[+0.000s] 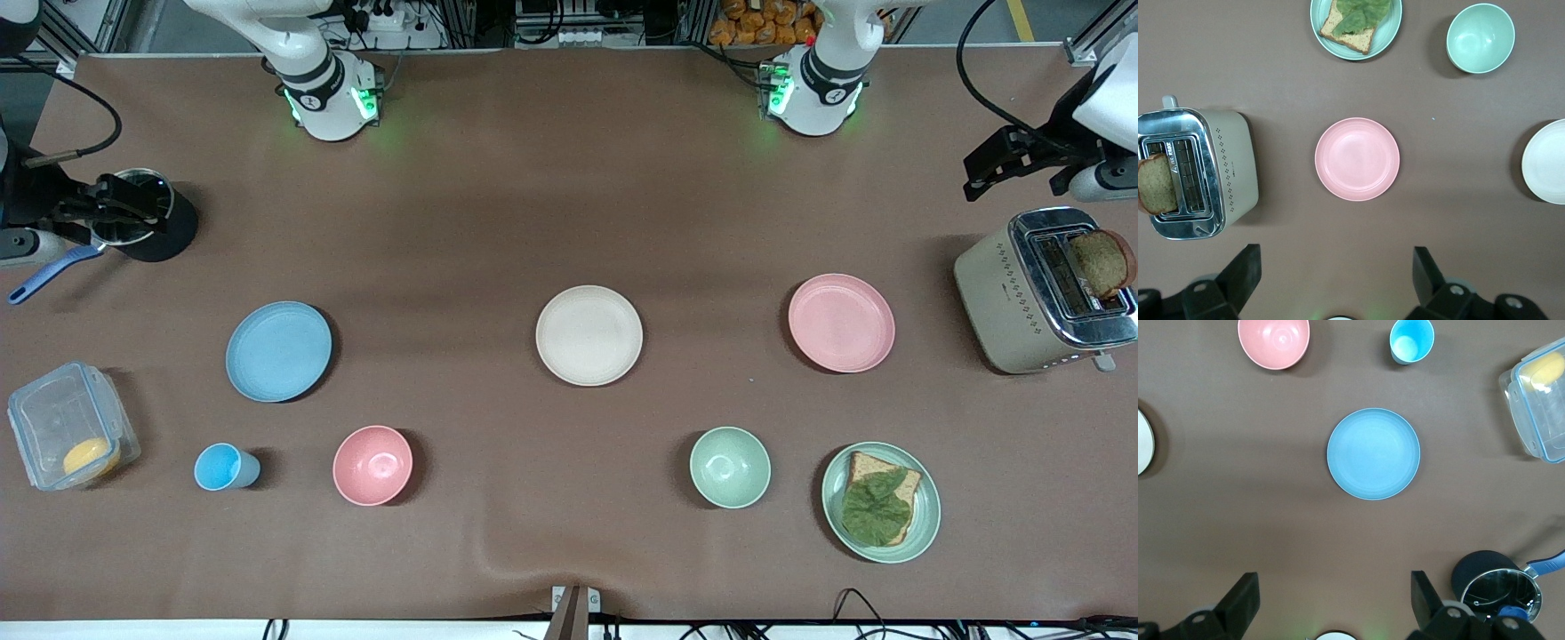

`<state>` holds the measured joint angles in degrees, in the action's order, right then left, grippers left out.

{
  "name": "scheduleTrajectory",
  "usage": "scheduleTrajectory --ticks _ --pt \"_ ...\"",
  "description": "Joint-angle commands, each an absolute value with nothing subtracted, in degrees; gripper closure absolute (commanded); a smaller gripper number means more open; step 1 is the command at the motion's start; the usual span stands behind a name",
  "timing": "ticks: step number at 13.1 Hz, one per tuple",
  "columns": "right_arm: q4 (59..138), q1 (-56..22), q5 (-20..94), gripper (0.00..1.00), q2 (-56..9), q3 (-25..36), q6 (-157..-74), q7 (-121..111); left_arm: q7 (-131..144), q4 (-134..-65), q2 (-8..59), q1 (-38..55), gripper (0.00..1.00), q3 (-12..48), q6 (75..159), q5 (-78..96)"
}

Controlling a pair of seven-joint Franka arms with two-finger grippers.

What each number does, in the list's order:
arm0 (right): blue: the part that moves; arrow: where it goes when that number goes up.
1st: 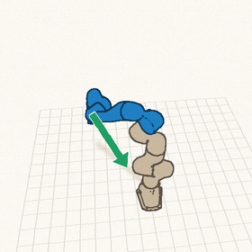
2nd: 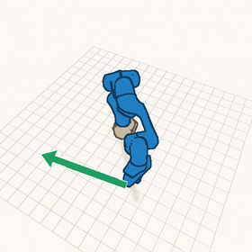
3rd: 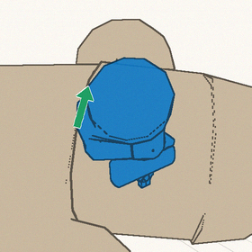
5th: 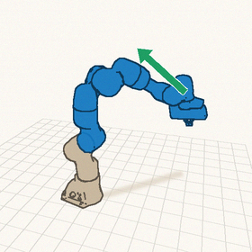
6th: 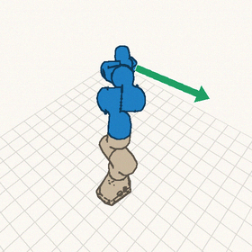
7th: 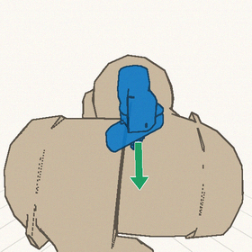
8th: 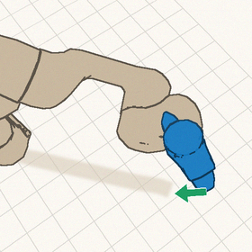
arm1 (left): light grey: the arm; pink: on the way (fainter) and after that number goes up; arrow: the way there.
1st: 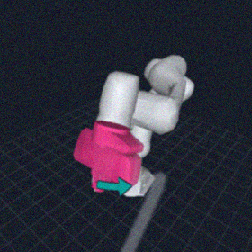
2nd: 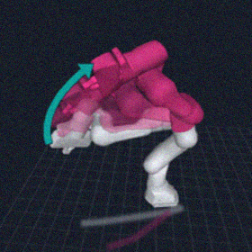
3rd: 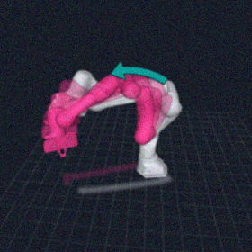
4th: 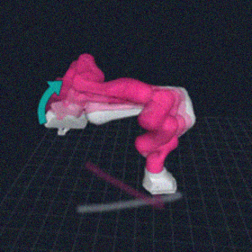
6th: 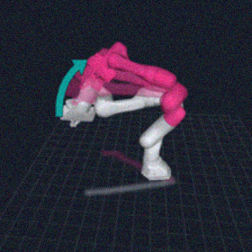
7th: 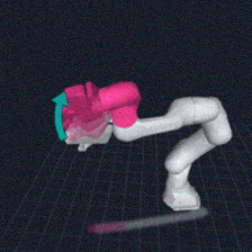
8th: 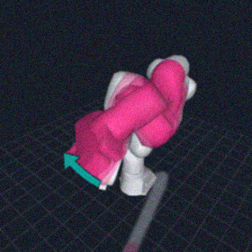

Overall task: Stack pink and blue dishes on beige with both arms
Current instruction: 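Reach the left gripper down to the rim of the pink plate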

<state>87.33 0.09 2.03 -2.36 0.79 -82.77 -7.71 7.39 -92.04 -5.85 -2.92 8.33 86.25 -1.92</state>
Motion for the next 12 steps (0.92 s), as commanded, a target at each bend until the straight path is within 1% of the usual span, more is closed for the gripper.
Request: scheduleTrajectory --ticks 1,4,6,7,8,9,11,12 --pt "87.98 1.41 1.23 0.00 -1.23 -0.44 -82.53 -7.03 7.30 -92.81 -7.21 -3.07 0.00 8.26 86.22 -2.46" --pt "88.33 2.54 1.40 0.00 -1.41 -0.44 -82.35 -6.94 7.21 -92.99 -6.33 -3.60 0.00 7.74 86.22 -2.29" --pt "88.42 2.90 1.41 0.00 -1.49 -0.35 -82.35 -7.03 7.38 -93.77 -2.48 -5.52 0.00 7.82 87.53 -0.79" --pt "88.42 3.42 1.41 0.00 -1.58 -0.44 -82.27 -7.03 7.47 -95.95 -1.42 -5.71 0.00 7.74 89.19 -1.31" --pt "88.42 3.43 1.41 0.00 -1.50 -0.44 -82.18 -7.03 7.56 -100.41 -1.41 -6.23 0.00 7.73 93.04 -1.49" --pt "88.42 3.25 1.41 0.00 -1.49 -0.53 -82.18 -7.03 7.65 -106.20 -1.67 -8.33 0.00 7.82 98.73 -1.58" --pt "88.42 2.99 1.49 0.00 -1.41 -0.61 -82.09 -7.03 8.17 -119.29 -2.02 -9.31 0.00 7.82 114.53 -1.23" --pt "88.42 2.90 1.49 0.00 -1.41 -0.70 -82.18 -7.03 8.09 -124.75 -1.76 -9.66 0.00 7.74 121.83 -1.58"
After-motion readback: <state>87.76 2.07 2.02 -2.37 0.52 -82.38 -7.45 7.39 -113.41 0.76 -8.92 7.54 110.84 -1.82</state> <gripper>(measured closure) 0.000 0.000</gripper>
